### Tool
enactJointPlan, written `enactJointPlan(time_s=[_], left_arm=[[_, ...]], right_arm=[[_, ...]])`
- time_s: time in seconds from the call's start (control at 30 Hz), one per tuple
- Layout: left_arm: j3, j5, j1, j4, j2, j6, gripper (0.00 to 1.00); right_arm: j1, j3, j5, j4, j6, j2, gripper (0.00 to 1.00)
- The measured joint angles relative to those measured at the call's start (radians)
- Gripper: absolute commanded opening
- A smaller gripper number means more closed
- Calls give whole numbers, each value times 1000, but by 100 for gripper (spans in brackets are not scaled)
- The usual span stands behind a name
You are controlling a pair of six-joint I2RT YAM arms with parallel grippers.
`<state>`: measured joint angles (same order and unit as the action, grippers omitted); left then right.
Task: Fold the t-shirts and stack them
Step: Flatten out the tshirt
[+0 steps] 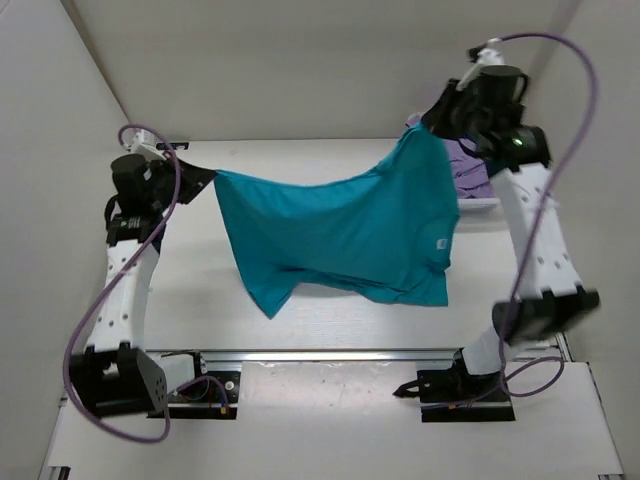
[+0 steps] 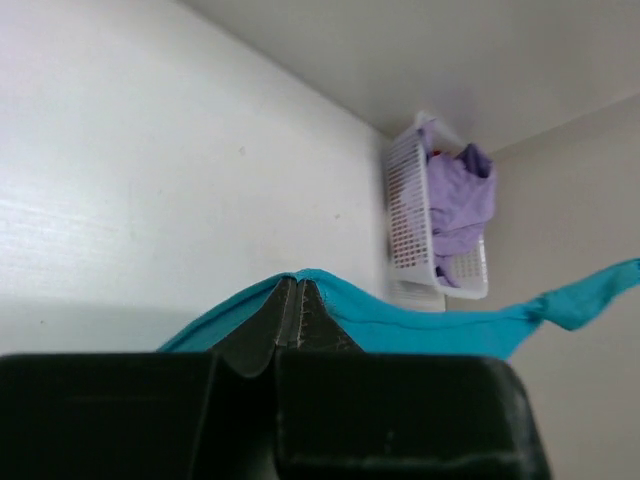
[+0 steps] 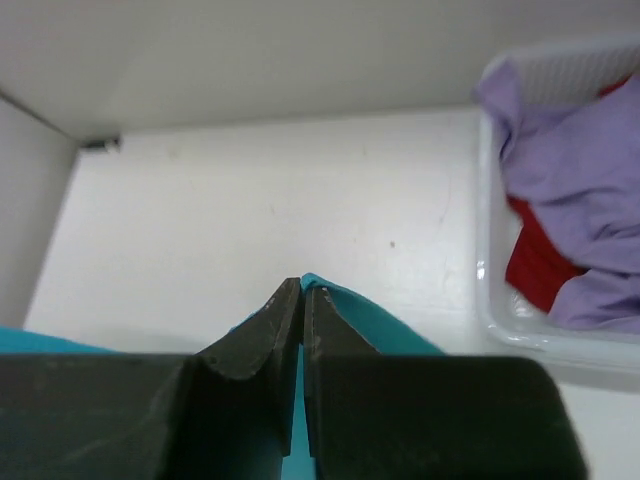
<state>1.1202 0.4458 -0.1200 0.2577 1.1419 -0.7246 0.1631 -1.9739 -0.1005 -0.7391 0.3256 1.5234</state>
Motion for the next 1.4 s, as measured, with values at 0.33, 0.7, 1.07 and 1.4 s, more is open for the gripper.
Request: enactJointPlan(time_s=[0.33, 0.7, 1.07, 1.4], left_arm=[[315, -66, 38, 40, 378, -42, 0], [705, -48, -123, 27, 387, -70, 0], [228, -281, -37, 7, 132, 56, 0], [-798, -354, -29, -44, -412, 34, 0]], right_arm=[[-80, -391, -199, -31, 58, 523, 0], [-148, -430, -270, 265, 152, 232, 0], [-78, 645, -137, 483, 111, -165, 0], [47, 1476, -52, 504, 211, -452, 0]])
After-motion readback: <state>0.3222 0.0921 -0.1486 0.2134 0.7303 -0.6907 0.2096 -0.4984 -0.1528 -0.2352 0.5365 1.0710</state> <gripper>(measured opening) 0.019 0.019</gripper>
